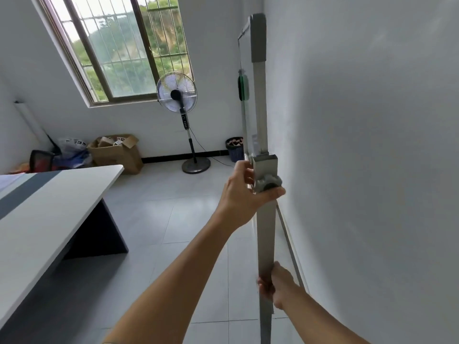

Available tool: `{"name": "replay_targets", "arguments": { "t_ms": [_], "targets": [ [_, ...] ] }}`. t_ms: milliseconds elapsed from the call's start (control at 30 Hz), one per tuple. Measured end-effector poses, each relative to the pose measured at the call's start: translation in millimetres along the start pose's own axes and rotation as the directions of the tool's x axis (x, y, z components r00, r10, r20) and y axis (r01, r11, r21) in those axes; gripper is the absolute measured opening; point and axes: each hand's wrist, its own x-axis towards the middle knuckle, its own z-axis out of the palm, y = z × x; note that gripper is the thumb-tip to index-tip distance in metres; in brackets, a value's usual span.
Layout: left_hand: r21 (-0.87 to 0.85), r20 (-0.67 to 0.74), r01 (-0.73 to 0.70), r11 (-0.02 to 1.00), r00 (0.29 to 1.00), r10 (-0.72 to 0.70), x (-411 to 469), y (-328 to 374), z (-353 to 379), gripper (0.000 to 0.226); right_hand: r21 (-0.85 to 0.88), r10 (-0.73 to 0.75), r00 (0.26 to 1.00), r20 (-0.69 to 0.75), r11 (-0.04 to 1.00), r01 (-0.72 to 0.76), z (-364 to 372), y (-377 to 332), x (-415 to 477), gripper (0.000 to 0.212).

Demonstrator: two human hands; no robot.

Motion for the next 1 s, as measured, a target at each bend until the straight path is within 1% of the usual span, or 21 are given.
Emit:
{"name": "replay_targets", "arguments": {
  "t_ms": [33, 67, 100, 133, 167, 200, 233, 267, 300, 333, 400, 533, 633, 767, 933, 1000],
  "targets": [
    [0.005, -0.005, 0.007, 1.000, 1.000, -0.007, 20, -4, 0, 0.062, -0.200, -0.116, 0.992, -0.047, 0.974, 0.104, 1, -9, 11, 0.039],
    [0.006, -0.010, 0.013, 1.000, 1.000, -0.013, 40, -8, 0, 0.060, -0.430, -0.272, 0.960, -0.065, 0.876, 0.219, 3, -20, 22, 0.035],
    [0.007, -0.013, 0.021, 1.000, 1.000, -0.021, 61, -13, 0, 0.058, -0.643, -0.450, 0.893, -0.008, 0.687, 0.340, 5, -35, 29, 0.032],
    [0.006, -0.013, 0.030, 1.000, 0.999, -0.030, 79, -18, 0, 0.057, -0.770, -0.583, 0.805, 0.109, 0.463, 0.440, 11, -52, 30, 0.032],
    [0.005, -0.012, 0.036, 0.999, 0.999, -0.036, 97, -24, 1, 0.055, -0.815, -0.656, 0.722, 0.221, 0.282, 0.506, 20, -72, 27, 0.036],
    [0.008, -0.014, 0.038, 0.999, 0.999, -0.038, 113, -28, 2, 0.055, -0.832, -0.684, 0.666, 0.296, 0.157, 0.532, 30, -94, 23, 0.040],
    [0.011, -0.021, 0.037, 0.999, 0.999, -0.037, 129, -33, 4, 0.055, -0.856, -0.697, 0.637, 0.330, 0.064, 0.513, 41, -117, 20, 0.046],
    [0.011, -0.030, 0.034, 0.999, 0.999, -0.033, 144, -39, 6, 0.055, -0.884, -0.704, 0.623, 0.341, -0.014, 0.468, 52, -139, 21, 0.053],
    [0.009, -0.039, 0.027, 1.000, 0.999, -0.027, 158, -44, 7, 0.055, -0.905, -0.711, 0.616, 0.339, -0.068, 0.420, 61, -158, 27, 0.057],
    [0.008, -0.045, 0.022, 1.000, 0.999, -0.021, 172, -49, 8, 0.055, -0.916, -0.720, 0.609, 0.332, -0.093, 0.390, 70, -175, 34, 0.060],
    [0.008, -0.050, 0.018, 1.000, 0.999, -0.018, 202, -60, 10, 0.058, -0.922, -0.733, 0.596, 0.328, -0.110, 0.372, 84, -200, 52, 0.062],
    [0.016, -0.041, 0.025, 1.000, 0.999, -0.024, 264, -84, 14, 0.068, -0.927, -0.751, 0.573, 0.329, -0.140, 0.349, 105, -242, 89, 0.056],
    [0.019, -0.003, 0.031, 0.999, 1.000, -0.031, 308, -93, 16, 0.070, -0.929, -0.760, 0.562, 0.326, -0.149, 0.338, 123, -276, 112, 0.056],
    [0.014, 0.011, 0.039, 0.999, 0.999, -0.039, 359, -100, 19, 0.067, -0.937, -0.768, 0.564, 0.302, -0.131, 0.324, 140, -318, 146, 0.057],
    [0.005, 0.006, 0.056, 0.998, 0.998, -0.056, 405, -108, 24, 0.063, -0.944, -0.758, 0.595, 0.267, -0.082, 0.319, 157, -355, 178, 0.057],
    [0.003, -0.008, 0.054, 0.999, 0.999, -0.054, 418, -113, 27, 0.063, -0.948, -0.755, 0.600, 0.264, -0.088, 0.306, 159, -366, 187, 0.056]
  ]
}}
